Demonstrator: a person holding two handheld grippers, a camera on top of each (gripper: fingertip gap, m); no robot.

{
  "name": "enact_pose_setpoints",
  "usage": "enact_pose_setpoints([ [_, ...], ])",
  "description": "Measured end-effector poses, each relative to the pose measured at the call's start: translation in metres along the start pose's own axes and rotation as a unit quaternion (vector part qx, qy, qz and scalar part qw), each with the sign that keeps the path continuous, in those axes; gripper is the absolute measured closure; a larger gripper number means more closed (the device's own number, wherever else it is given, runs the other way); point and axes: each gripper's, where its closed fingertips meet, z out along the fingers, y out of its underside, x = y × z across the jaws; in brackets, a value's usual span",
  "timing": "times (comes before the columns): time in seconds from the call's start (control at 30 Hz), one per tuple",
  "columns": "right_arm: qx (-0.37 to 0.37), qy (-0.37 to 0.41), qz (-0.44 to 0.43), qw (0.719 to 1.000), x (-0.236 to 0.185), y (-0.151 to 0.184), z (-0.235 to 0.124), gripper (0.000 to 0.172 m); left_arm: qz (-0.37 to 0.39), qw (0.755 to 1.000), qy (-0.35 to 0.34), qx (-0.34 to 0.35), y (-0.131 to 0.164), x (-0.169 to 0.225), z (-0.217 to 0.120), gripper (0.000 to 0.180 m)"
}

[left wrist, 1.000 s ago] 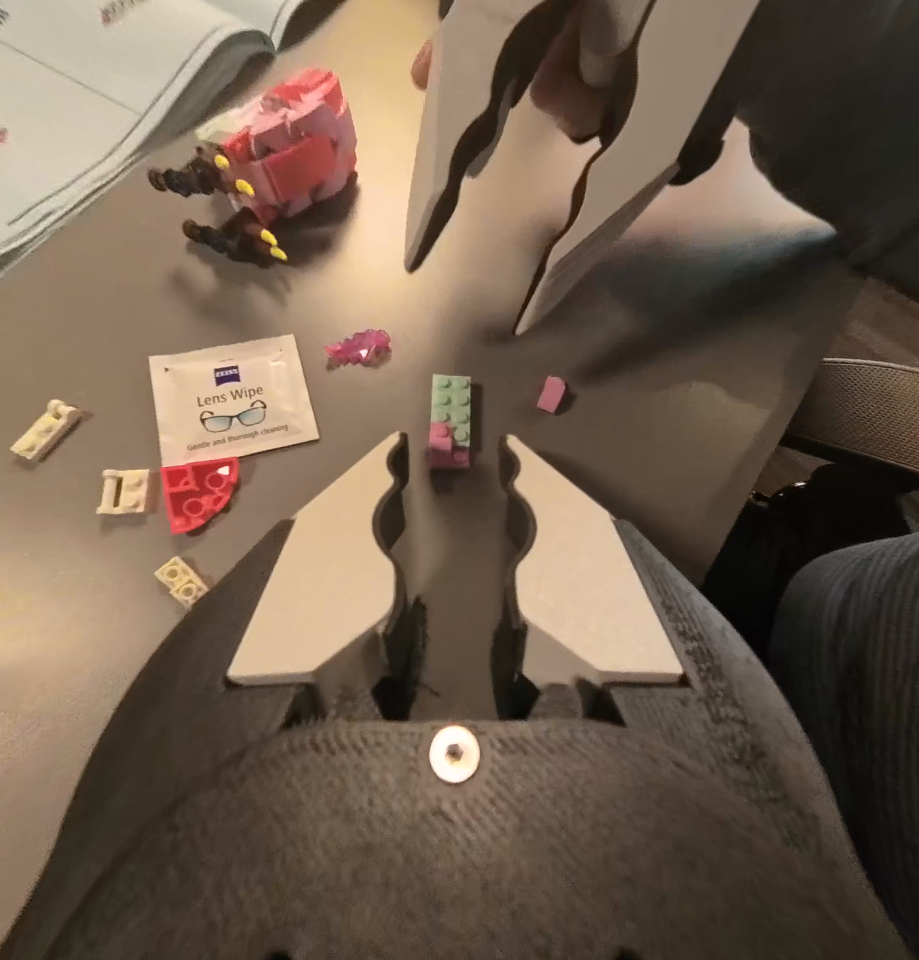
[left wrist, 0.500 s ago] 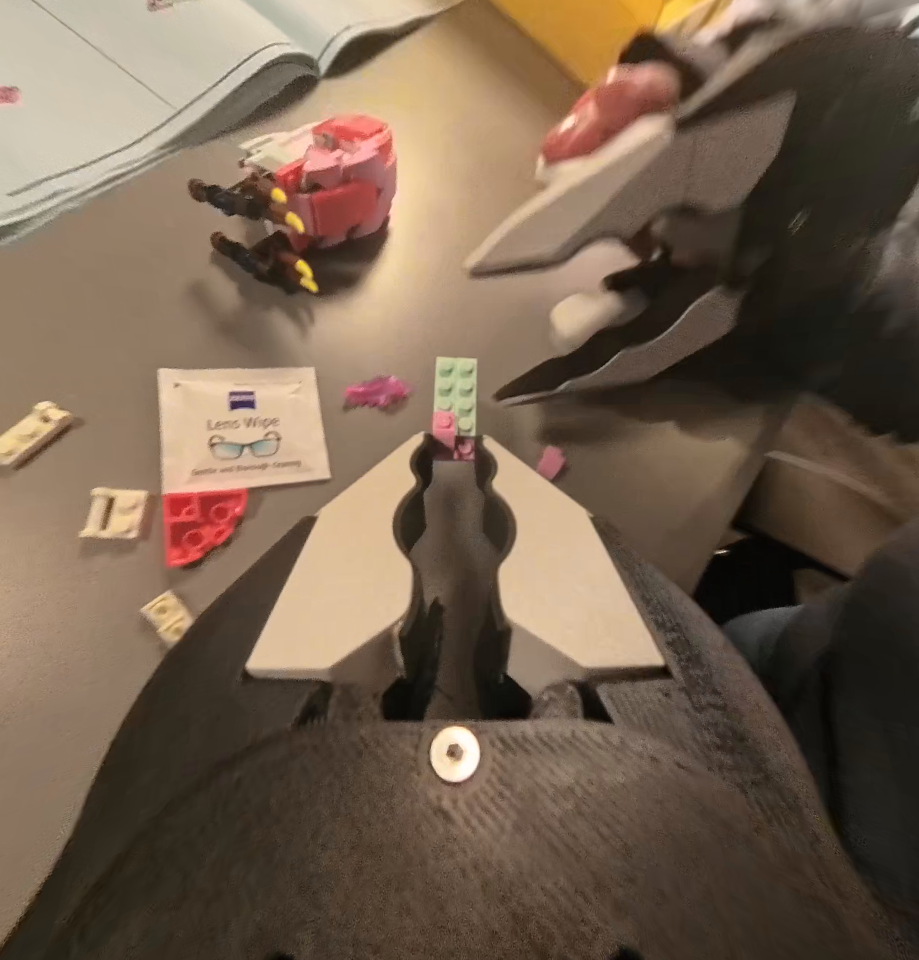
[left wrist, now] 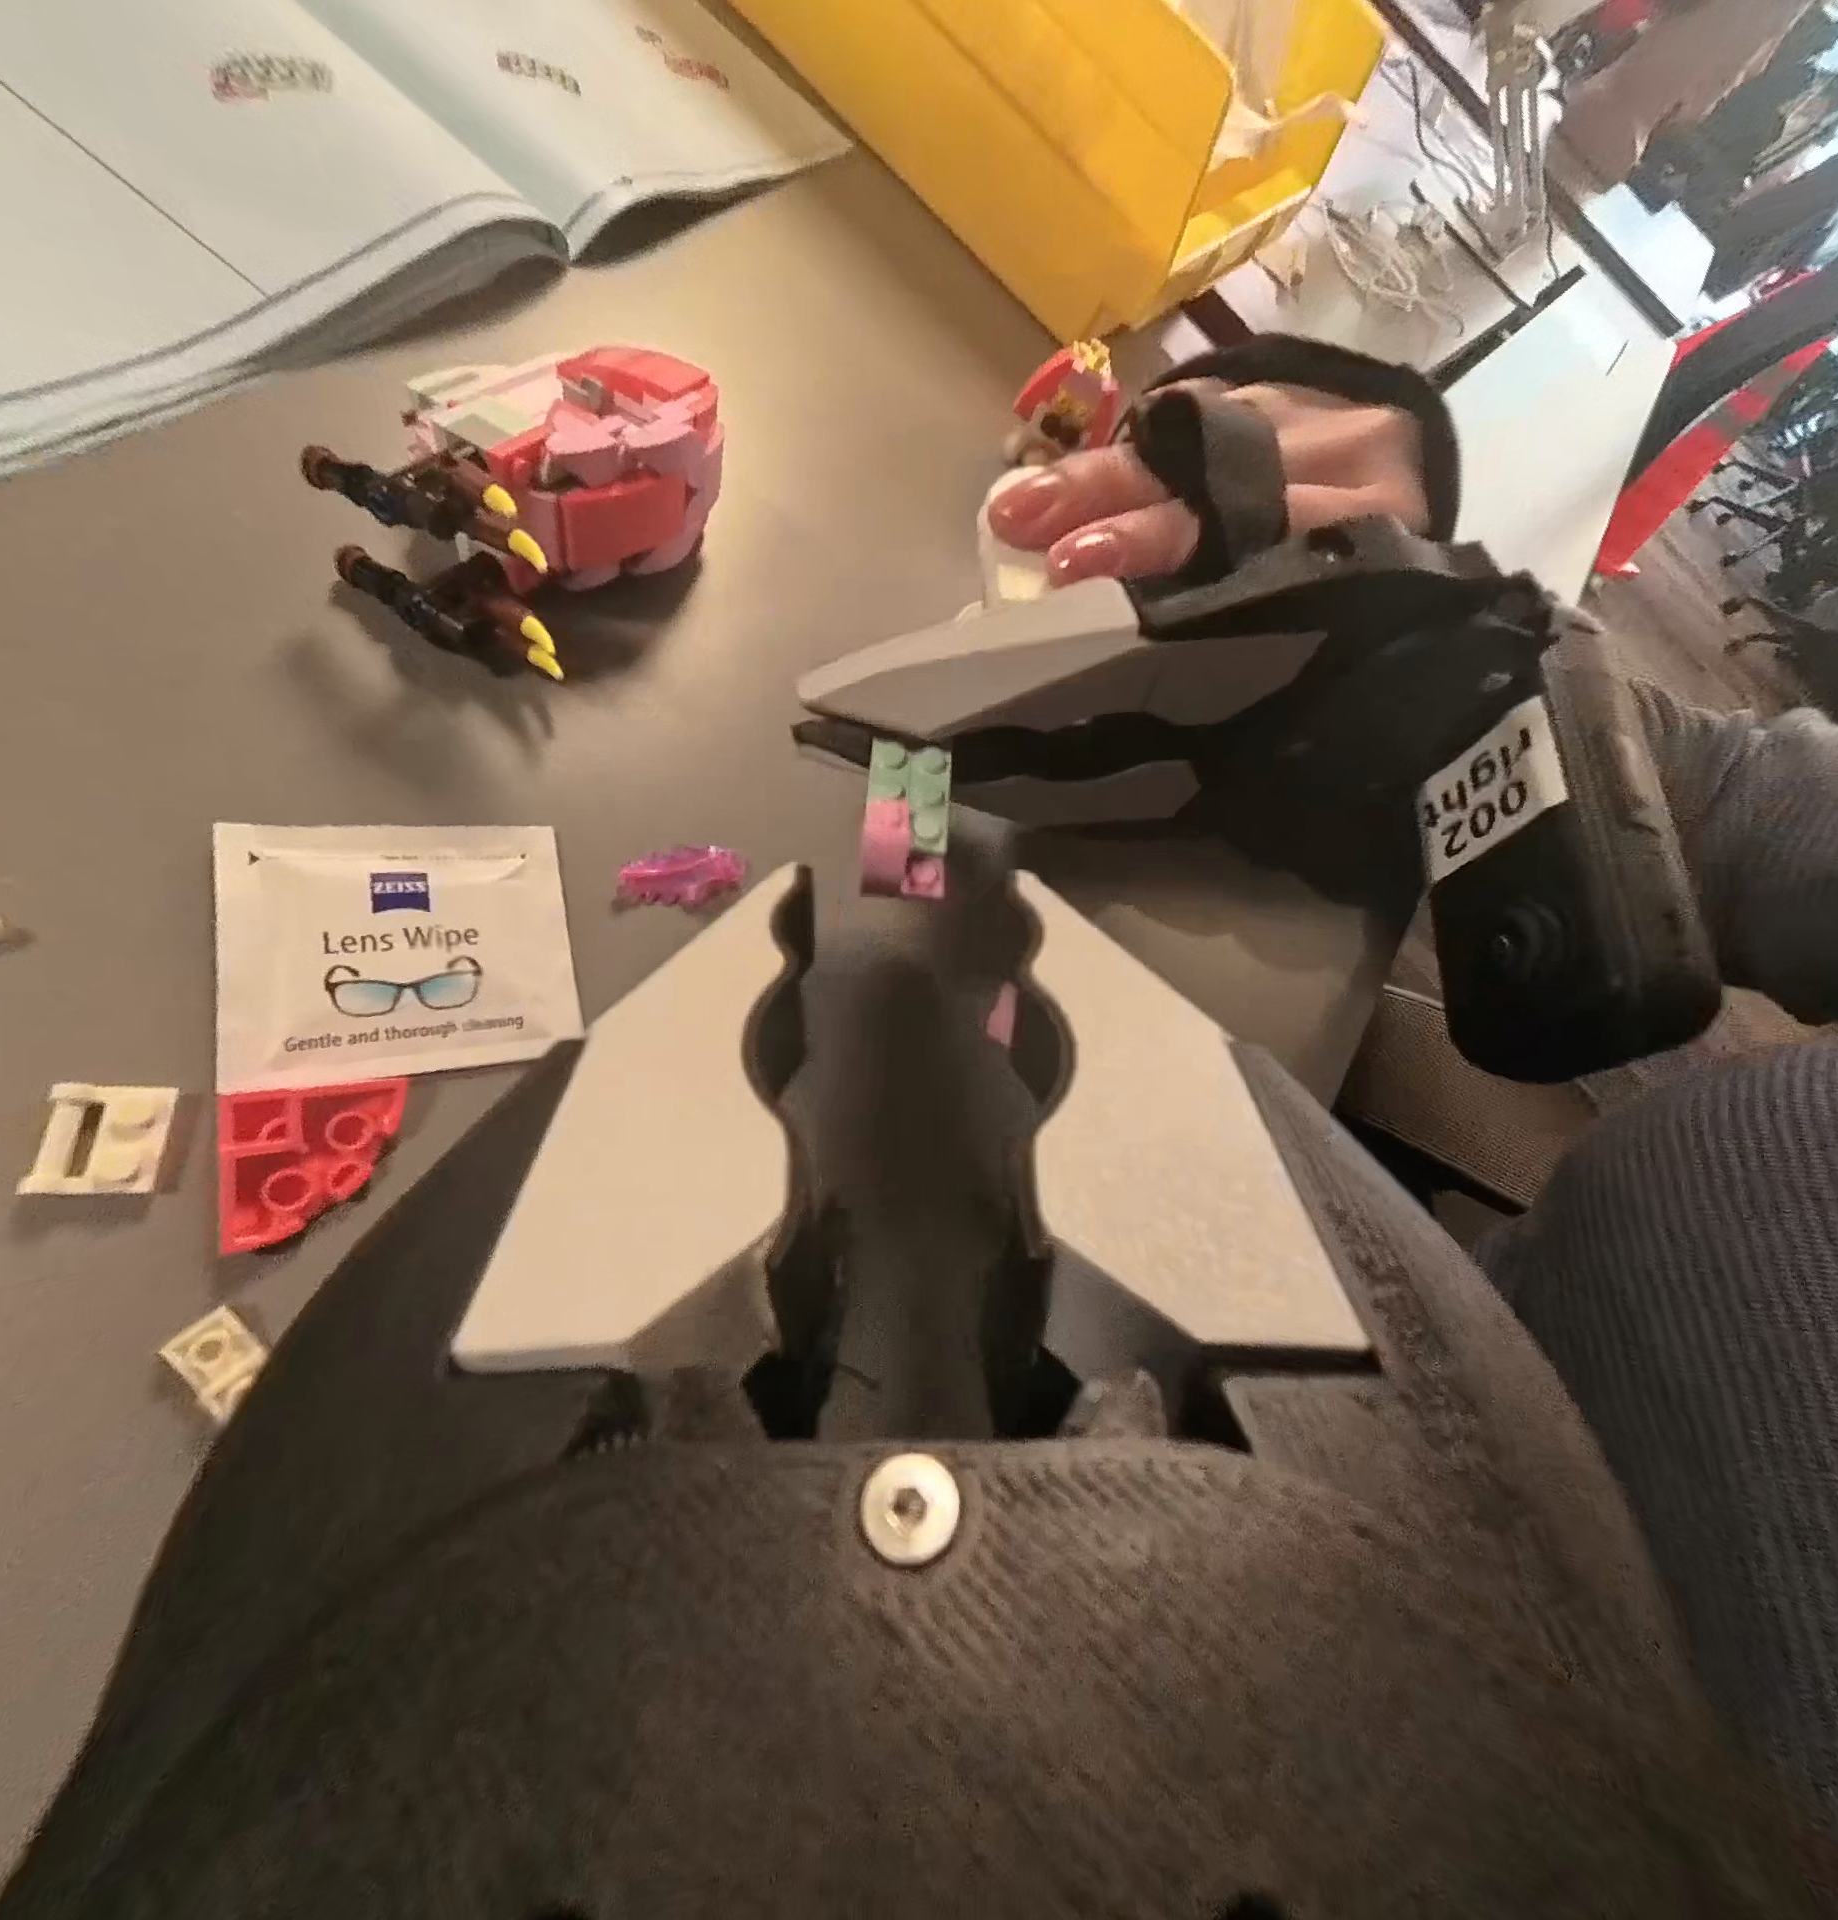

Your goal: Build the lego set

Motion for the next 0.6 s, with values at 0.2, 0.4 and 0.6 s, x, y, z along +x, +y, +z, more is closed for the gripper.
enact_pose_setpoints([
  [0.2,-0.028,0.048,0.043,0.998,0.017,0.024,0.000,0.167,0.118,0.991,0.021,-0.055,0.038,0.020,0.006,0.151],
  [0.4,-0.032,0.051,0.043,0.997,0.014,0.028,0.001,0.166,0.165,0.980,0.025,-0.107,0.056,0.027,0.021,0.158],
  [0.6,-0.030,0.042,0.047,0.998,0.011,0.027,0.002,0.166,0.168,0.979,0.022,-0.111,0.055,0.026,0.024,0.173],
])
